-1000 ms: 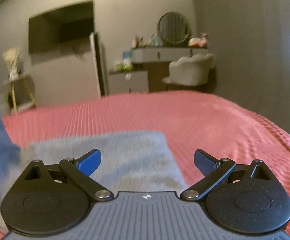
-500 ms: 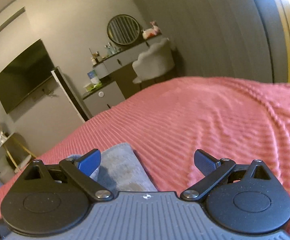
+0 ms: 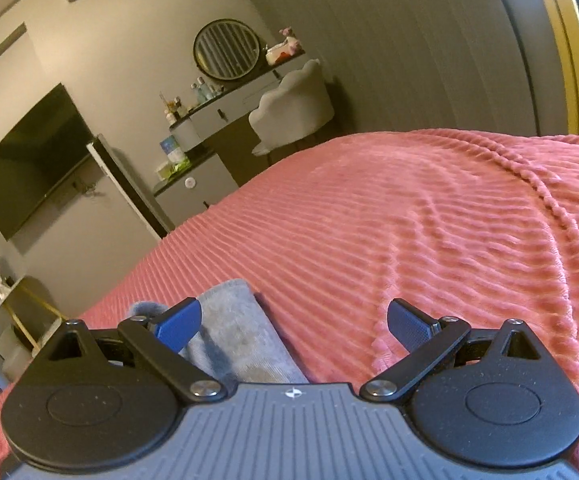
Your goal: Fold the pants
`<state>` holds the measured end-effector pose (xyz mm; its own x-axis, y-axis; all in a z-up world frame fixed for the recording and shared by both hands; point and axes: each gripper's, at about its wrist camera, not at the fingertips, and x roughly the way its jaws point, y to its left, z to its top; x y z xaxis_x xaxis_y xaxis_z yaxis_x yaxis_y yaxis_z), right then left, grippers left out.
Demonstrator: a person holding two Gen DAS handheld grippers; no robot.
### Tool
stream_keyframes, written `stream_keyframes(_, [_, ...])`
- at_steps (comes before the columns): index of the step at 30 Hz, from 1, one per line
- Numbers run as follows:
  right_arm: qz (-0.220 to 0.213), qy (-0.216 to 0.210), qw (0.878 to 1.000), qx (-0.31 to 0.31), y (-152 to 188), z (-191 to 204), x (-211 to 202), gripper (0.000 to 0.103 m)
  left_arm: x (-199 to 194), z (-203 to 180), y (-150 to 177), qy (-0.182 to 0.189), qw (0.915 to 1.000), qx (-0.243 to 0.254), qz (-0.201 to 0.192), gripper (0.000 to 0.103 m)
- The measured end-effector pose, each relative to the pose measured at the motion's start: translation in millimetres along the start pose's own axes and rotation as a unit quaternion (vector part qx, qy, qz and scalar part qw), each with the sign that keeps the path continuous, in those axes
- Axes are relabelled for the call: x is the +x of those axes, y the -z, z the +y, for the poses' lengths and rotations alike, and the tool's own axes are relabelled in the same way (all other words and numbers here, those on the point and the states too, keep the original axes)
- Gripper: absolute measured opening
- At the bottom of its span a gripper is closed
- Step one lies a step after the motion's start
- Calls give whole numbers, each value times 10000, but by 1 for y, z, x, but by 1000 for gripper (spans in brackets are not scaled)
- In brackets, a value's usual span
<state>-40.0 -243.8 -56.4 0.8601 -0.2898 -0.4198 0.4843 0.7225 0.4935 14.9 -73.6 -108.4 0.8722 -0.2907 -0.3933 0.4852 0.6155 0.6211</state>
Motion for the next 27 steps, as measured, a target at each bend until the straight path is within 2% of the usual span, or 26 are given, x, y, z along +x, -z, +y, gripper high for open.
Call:
stream_keyframes(2, [-5,25,9999,-109,1,1,1,99,-9,-10,5,-223,9983,499,-197,45])
stream_keyframes(3, [-13,10,9999,-136,1,2,1,99,-12,-9,3,-273,9979,565,-186,47])
stream_keyframes(5, [-2,-15,9999,-126,0,0,0,99,-24,1,-5,-285,9988,385,-125,60])
stream_keyframes(6, [3,-30,9999,-108,1,0,-1,99,-33,8,-8,-166,9995,222,-161,65])
stream_keyframes(7, [-9,-23,10000,-94,0,0,-1,99,-45,17,-9,17,9997,52,-244,76])
stream_keyframes(10, [-52,-128,9999,-82,-1,-2,-5,99,-78,48,-9,221,9971,-441,-578,81])
stream_keyframes(12, [-35,-267,9996,-47,-1,-2,-7,99,-98,78,-2,177,9905,-1176,-688,89])
stream_keyframes(13, [30,-373,9993,-8,-1,-2,-7,99,-106,98,5,180,9818,-1760,-696,95])
stream_keyframes(14, [119,-488,9987,39,0,-1,-6,99,-110,114,14,149,9708,-2306,-648,98])
stream_keyframes(15, [231,-611,9978,96,1,-1,-5,99,-110,134,27,90,9526,-2990,-553,98])
stream_keyframes(17, [547,-927,9940,197,4,3,-2,99,-103,171,58,-114,9007,-4339,-158,98])
stream_keyframes(19, [796,-1240,9889,178,9,11,0,99,-89,201,93,-322,8354,-5459,545,97])
stream_keyframes(20, [932,-1344,9864,133,11,15,2,99,-83,210,105,-417,8161,-5705,823,96])
stream_keyframes(22, [1354,-1266,9827,39,19,22,12,99,-74,217,123,-673,7957,-5893,1229,95])
stream_keyframes(24, [1560,-1123,9813,76,27,24,18,99,-62,220,134,-468,7711,-6182,1453,95])
stream_keyframes(25, [1618,-1140,9801,173,28,24,21,99,-57,220,137,-319,7621,-6290,1501,95])
stream_keyframes(26, [1659,-1184,9787,263,28,26,22,99,-53,218,137,-221,7570,-6339,1567,95])
stream_keyframes(27, [1730,-1277,9759,367,28,28,23,99,-54,215,138,-186,7567,-6332,1615,95])
